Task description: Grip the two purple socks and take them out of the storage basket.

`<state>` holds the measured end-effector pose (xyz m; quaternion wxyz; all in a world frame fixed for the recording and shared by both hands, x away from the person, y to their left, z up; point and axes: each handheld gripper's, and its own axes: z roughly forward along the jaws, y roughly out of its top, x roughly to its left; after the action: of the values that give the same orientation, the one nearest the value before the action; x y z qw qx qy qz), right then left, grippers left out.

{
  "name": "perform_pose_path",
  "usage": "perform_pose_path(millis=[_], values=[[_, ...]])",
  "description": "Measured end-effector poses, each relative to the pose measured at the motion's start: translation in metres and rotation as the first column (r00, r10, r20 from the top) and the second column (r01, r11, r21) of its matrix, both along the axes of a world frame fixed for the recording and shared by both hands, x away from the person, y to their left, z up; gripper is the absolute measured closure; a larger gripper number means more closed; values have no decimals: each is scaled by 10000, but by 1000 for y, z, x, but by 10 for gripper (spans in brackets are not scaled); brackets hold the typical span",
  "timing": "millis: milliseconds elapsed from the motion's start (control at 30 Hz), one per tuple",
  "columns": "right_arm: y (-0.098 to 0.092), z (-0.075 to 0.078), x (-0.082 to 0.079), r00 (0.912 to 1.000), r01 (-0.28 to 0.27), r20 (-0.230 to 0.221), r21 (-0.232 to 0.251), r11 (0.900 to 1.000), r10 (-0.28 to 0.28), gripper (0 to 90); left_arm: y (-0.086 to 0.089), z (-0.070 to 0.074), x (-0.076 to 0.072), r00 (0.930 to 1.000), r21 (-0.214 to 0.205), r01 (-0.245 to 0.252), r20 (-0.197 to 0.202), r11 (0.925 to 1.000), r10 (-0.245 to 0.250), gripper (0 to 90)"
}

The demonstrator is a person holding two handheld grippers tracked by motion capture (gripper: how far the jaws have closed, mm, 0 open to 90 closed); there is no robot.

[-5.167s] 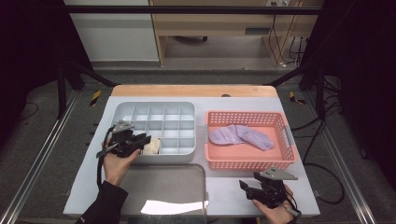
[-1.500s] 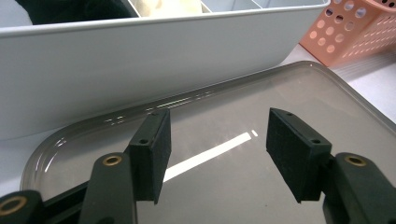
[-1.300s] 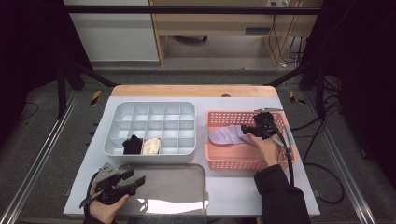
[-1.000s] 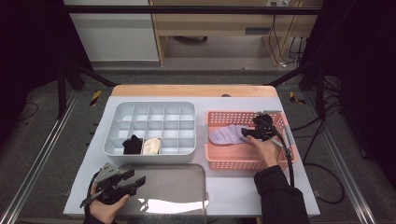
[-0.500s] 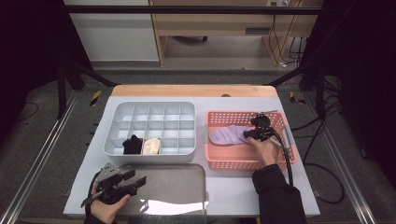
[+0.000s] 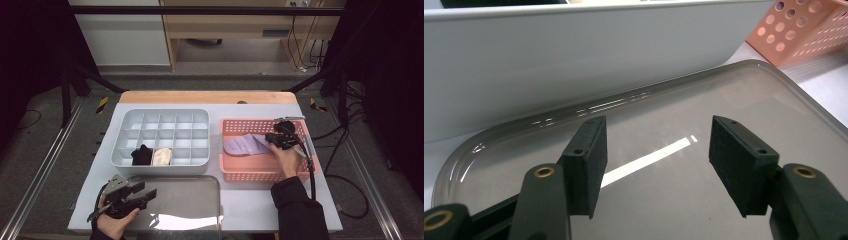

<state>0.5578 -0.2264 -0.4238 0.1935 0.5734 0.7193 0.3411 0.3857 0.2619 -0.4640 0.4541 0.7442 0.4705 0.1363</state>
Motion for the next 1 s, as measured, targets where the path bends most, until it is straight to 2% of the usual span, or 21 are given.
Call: perform_pose_path(millis=[233,333,500,667,900,933,1000], values=[[-7,14,-10,9983,-73,574,381,9992,51,855,0,0,0,10000,36,-5,-33,10000,5,400],[-10,27,-21,9945,-210,1035,635,9978,143,858,-1,0,0,10000,44,-6,-33,10000,6,400],[-13,37,-32,9913,-329,1298,801,9962,223,860,-1,-1,0,10000,66,24,-42,10000,-24,400],[-16,51,-49,9817,-559,1869,1035,9931,358,861,-1,-1,0,10000,99,7,-32,10000,-7,400],[-13,67,-62,9708,-870,2318,1041,9908,609,861,-1,0,-1,10000,32,-52,-31,10000,52,401],[-12,73,-67,9650,-1010,2523,1036,9895,721,861,-1,0,-1,10000,42,-59,-27,10000,59,402],[-9,79,-72,9603,-1180,2650,1045,9875,867,861,-1,0,-1,10000,49,-58,-22,10000,58,402]])
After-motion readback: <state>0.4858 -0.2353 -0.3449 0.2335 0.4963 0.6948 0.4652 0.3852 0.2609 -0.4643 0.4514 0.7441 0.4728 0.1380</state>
